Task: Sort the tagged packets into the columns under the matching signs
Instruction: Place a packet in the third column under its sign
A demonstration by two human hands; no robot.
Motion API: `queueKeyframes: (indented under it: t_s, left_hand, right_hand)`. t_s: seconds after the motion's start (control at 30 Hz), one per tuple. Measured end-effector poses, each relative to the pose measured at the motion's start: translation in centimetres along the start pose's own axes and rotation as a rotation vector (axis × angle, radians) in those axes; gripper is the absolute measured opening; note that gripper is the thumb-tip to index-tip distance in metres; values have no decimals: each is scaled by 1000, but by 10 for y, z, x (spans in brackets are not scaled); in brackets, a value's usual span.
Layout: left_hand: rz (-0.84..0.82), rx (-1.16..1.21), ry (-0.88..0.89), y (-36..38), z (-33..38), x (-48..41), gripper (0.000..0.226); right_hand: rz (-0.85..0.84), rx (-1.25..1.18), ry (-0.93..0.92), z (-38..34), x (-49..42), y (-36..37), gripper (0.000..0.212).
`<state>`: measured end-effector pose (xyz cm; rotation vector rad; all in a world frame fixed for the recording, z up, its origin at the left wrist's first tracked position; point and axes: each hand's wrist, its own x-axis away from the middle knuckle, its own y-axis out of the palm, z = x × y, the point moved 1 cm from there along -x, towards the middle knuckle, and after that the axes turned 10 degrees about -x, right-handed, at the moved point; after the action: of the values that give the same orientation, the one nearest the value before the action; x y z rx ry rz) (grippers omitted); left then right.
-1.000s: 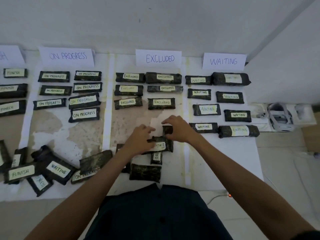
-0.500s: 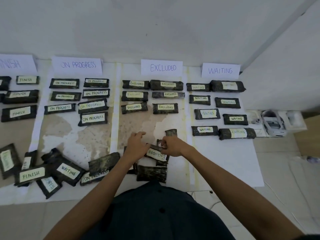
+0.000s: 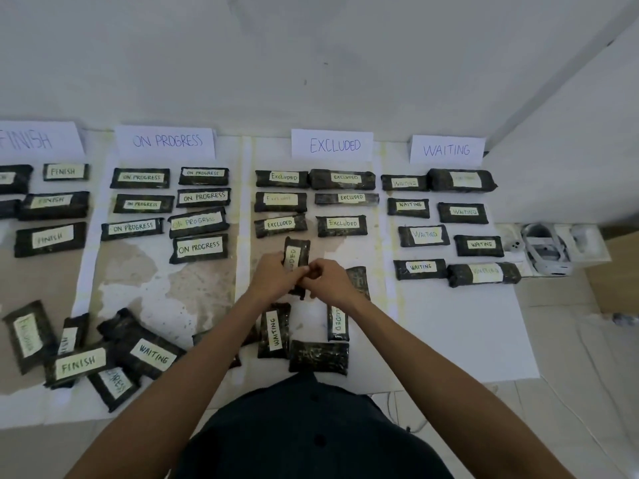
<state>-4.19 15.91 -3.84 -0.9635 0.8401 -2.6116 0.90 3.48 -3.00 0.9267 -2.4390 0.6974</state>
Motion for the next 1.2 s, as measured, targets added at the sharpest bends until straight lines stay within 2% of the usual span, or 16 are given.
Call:
queueKeyframes:
  t_s: [0.07, 0.17, 0.23, 0.3, 0.4, 0.47, 0.57, 0.7, 0.77, 0.83, 0.9, 1.0, 1.07, 1.1, 1.2]
  left_hand:
    - [39, -152, 49, -11, 0, -10, 40]
    - [55, -338, 178, -22, 0, -23, 35]
    - [50, -460, 277, -25, -2, -34, 54]
    - [51, -600, 324, -25, -6, -45, 66]
    - [79, -821, 393, -22, -6, -59, 58]
    - [56, -874, 421, -17, -8, -64, 57]
    - [42, -912, 450, -7, -15, -66, 61]
    - [50, -927, 450, -7, -19, -67, 64]
    - [66, -934, 464, -9, -18, -66, 65]
    - [83, -852, 483, -11, -16, -60, 62]
    - [77, -687, 487, -8, -10, -48, 56]
    - [-15, -416, 435, 0, 2, -26, 42]
    - [-141, -253, 352, 7, 9, -9, 36]
    - [-201, -174, 303, 12, 12, -1, 34]
    - [-288, 9, 211, 23, 21, 16, 29]
  right_hand:
    - [36, -31, -13, -4, -7, 6, 19]
    - [26, -30, -24, -6, -14, 12, 21]
    - [29, -23, -3, -4, -15, 12, 28]
    - [100, 13, 19, 3, -15, 6, 33]
    - [306, 173, 49, 19, -11, -12, 37]
    - [423, 358, 127, 33, -8, -23, 48]
    - [469, 542, 257, 51, -4, -33, 61]
    - [436, 509, 240, 64, -5, -38, 55]
    - [409, 584, 187, 60, -7, -37, 51]
    - [394, 609, 177, 54, -8, -39, 50]
    - [429, 455, 183, 48, -9, -45, 46]
    - [467, -152, 202, 41, -6, -65, 36]
    - [339, -623, 234, 34, 1, -73, 30]
    - [273, -780, 232, 30, 6, -75, 30]
    - [190, -957, 201, 24, 15, -77, 28]
